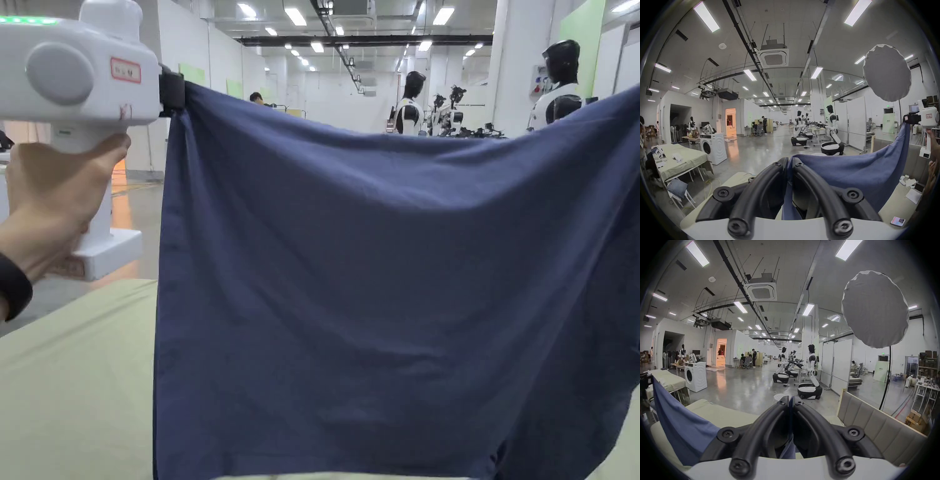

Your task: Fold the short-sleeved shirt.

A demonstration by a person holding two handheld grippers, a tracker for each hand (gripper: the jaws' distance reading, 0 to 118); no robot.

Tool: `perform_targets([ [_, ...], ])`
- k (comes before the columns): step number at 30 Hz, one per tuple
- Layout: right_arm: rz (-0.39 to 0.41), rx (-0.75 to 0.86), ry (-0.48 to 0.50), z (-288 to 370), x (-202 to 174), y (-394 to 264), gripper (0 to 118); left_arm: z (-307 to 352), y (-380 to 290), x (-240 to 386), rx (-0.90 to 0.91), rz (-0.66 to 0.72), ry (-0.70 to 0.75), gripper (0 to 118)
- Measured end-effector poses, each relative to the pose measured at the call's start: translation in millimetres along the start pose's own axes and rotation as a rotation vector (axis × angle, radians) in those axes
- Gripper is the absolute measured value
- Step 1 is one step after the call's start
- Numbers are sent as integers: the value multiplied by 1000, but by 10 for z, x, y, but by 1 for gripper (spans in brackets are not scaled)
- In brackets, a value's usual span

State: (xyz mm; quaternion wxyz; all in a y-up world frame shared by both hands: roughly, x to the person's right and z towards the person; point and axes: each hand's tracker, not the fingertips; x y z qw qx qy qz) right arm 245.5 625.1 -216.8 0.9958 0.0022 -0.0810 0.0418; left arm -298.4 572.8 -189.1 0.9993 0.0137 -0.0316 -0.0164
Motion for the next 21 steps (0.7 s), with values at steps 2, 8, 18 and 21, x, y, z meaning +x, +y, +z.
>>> perform_targets([
  [2, -2, 1, -9, -132, -40, 74, 4, -151, 60, -43, 2, 5, 11, 6],
  [8, 32, 22, -15, -404, -264, 363, 4, -484, 131, -16, 1, 41, 66, 6],
  [18, 35, 35, -38, -809, -424, 510, 4, -1058, 125, -42, -18, 9, 100, 6],
  [21, 20, 26, -35, -891, -447, 430, 4, -1155, 51, -16, -20, -3, 105, 6],
])
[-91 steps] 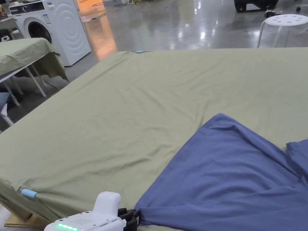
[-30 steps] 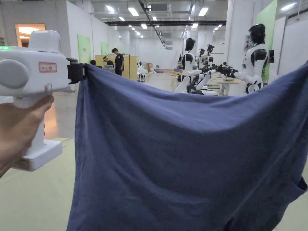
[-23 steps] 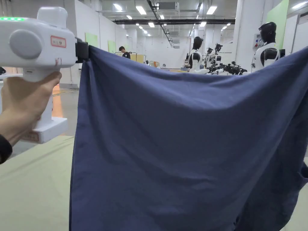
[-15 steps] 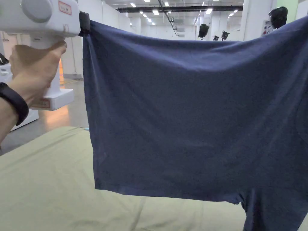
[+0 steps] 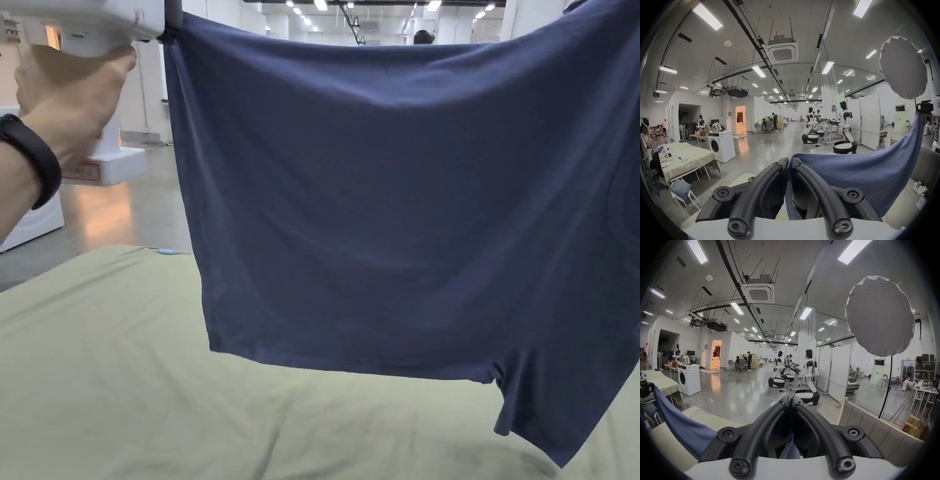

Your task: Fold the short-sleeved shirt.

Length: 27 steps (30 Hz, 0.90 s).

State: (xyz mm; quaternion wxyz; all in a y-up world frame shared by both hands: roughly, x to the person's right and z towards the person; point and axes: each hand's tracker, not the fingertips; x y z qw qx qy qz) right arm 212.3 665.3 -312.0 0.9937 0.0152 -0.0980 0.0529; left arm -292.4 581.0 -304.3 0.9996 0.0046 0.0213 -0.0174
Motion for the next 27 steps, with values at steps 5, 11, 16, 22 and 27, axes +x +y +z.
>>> perform_targets([
  [5, 18, -43, 37, -66, -61, -354, 4, -206, -348, 32, -66, 24, -17, 6],
  [11, -55, -161, 158, 92, -66, -1168, 4, -33, -1217, 65, -209, 103, -97, 6],
  [16, 20, -240, 234, 801, 9, -1862, 4, 595, -1845, 43, -265, 143, -210, 6],
  [22, 16, -363, 304, 2042, 299, -2767, 4, 1785, -2669, -113, -360, 151, -304, 6],
  [27, -85, -445, 327, 3149, 613, -3556, 4, 2953, -3273, -224, -406, 165, -293, 6],
])
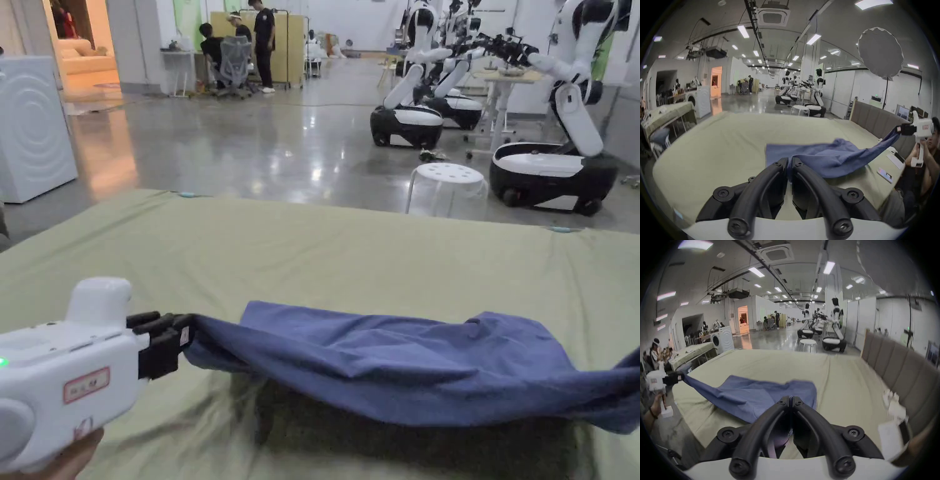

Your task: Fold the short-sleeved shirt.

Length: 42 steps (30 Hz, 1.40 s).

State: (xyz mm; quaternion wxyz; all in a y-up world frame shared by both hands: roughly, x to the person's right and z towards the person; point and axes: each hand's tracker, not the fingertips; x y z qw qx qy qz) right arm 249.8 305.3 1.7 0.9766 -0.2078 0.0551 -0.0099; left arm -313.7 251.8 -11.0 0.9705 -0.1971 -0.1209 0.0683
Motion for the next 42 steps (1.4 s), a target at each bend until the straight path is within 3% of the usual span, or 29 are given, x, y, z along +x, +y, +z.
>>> perform_targets([
  [7, -210, -162, -114, 658, 60, -1181, 4, 590, -1091, -301, -238, -3, 63, 6],
  [10, -241, -207, -161, 572, 133, -1465, 4, 570, -1305, -446, -277, 74, 68, 6],
  [14, -203, -248, -184, 446, 134, -1680, 6, 435, -1376, -510, -280, 135, 49, 6],
  [15, -209, -240, -176, 440, 140, -1715, 15, 437, -1342, -418, -279, 140, 53, 7],
  [16, -211, -231, -175, 439, 158, -1736, 35, 448, -1344, -405, -263, 131, 59, 14],
  [17, -215, -227, -188, 430, 163, -1738, 52, 457, -1325, -401, -244, 120, 65, 26],
  [18, -215, -218, -205, 435, 171, -1726, 61, 464, -1263, -351, -228, 88, 97, 34],
  [21, -181, -185, -229, 499, 189, -1660, 64, 603, -1098, -265, -144, -33, 165, 40],
  [23, -126, -116, -266, 661, 0, -1486, 64, 755, -1003, -120, -34, -136, 224, 40],
  [27, -64, 24, -211, 923, -246, -1252, 61, 1106, -695, 211, 152, -120, 152, 40],
  [29, -68, 63, -159, 993, -409, -1156, 37, 1226, -564, 410, 191, -86, 97, 38],
  [30, -68, 78, -151, 1005, -508, -1114, 21, 1263, -527, 524, 188, -104, 107, 31],
  [31, -67, 102, -149, 1018, -596, -1100, 4, 1292, -489, 648, 200, -121, 111, 14],
  [34, -57, 115, -68, 1011, -812, -1074, 0, 1355, -462, 987, 238, -202, 183, 3],
  [35, -35, 102, -63, 987, -886, -1057, 0, 1339, -589, 930, 209, -241, 147, 3],
  [41, 21, 113, -58, 907, -1221, -1003, 0, 1379, -612, 991, 191, -171, 88, 3],
  [42, 23, 112, -54, 896, -1036, -1081, 0, 1392, -616, 994, 199, -178, 104, 3],
])
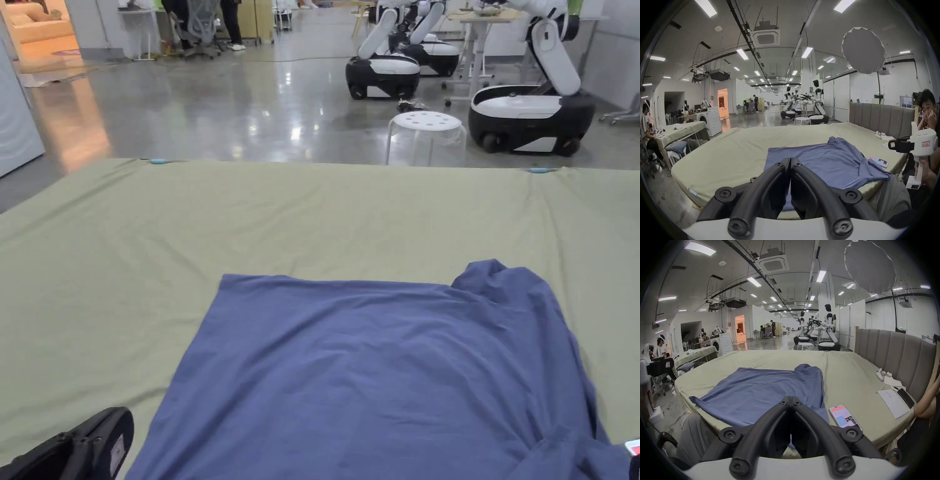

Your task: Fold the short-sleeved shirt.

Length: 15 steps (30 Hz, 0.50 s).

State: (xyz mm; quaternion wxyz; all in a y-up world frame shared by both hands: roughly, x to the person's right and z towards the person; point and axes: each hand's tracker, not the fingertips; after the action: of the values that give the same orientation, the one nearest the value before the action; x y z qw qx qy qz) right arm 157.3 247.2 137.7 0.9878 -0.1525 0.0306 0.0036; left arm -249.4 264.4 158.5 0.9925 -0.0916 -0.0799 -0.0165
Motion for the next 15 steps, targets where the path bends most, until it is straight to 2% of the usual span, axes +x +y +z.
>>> perform_targets([
  [5, 8, 0, 11, -23, -11, -2, 0, -12, -60, -198, -22, 37, -17, 3],
  [10, -38, -9, 32, -45, 49, -42, 0, -51, -220, -544, -77, 68, -28, 4],
  [11, -47, -14, 35, -54, 69, -53, 0, -98, -267, -631, -125, 73, -26, 9],
  [13, -64, -31, 47, -94, 113, -118, 0, -196, -406, -750, -190, 58, -41, 38],
  [15, -81, -50, 49, -123, 141, -155, 0, -335, -614, -912, -279, 60, -77, 38],
])
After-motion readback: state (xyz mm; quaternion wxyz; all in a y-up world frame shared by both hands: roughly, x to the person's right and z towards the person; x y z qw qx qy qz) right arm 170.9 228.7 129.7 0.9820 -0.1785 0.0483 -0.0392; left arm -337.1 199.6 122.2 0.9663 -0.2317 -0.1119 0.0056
